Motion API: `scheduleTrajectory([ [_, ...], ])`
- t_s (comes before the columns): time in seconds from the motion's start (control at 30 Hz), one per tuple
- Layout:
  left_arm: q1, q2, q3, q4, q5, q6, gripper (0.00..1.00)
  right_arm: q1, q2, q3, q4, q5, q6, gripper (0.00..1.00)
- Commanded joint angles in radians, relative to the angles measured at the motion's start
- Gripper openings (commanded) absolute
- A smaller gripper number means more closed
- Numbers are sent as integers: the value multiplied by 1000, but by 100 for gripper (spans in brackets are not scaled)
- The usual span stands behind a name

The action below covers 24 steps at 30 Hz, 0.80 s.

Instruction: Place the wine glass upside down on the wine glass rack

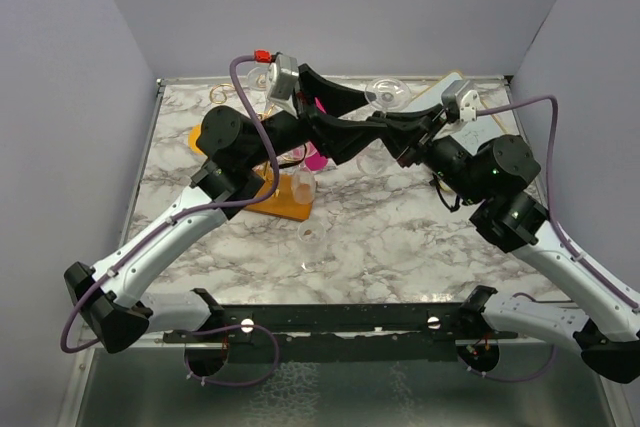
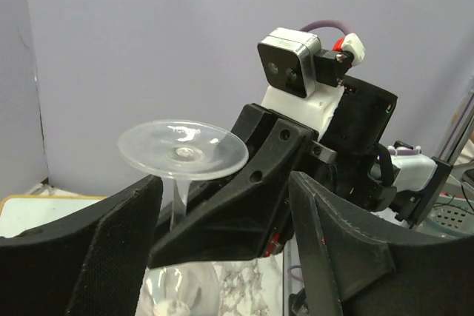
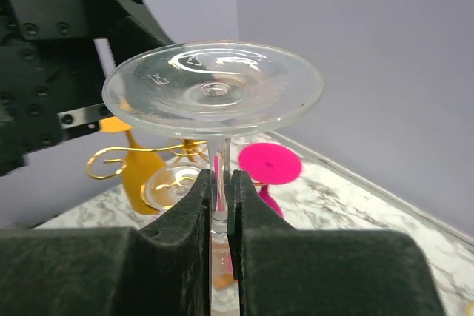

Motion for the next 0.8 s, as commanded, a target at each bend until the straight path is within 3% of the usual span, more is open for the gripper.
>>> scheduleTrajectory([
  [0.0, -3, -45, -46, 43, -75, -44, 73, -2, -39, -28, 74, 167, -91, 1],
  [0.17, 1, -25, -42, 16, -201, -275, 77, -2, -75, -94, 93, 157, -185, 1],
  [0.4, 40, 37, -16, -45, -187, -574, 75, -2, -106, -157, 140, 129, -283, 1],
  [0.5, 50, 59, 8, -94, -167, -598, 68, -2, -106, -164, 142, 107, -289, 1],
  [0.77, 55, 94, 79, -229, -142, -606, 36, -3, -89, -183, 150, 68, -298, 1],
])
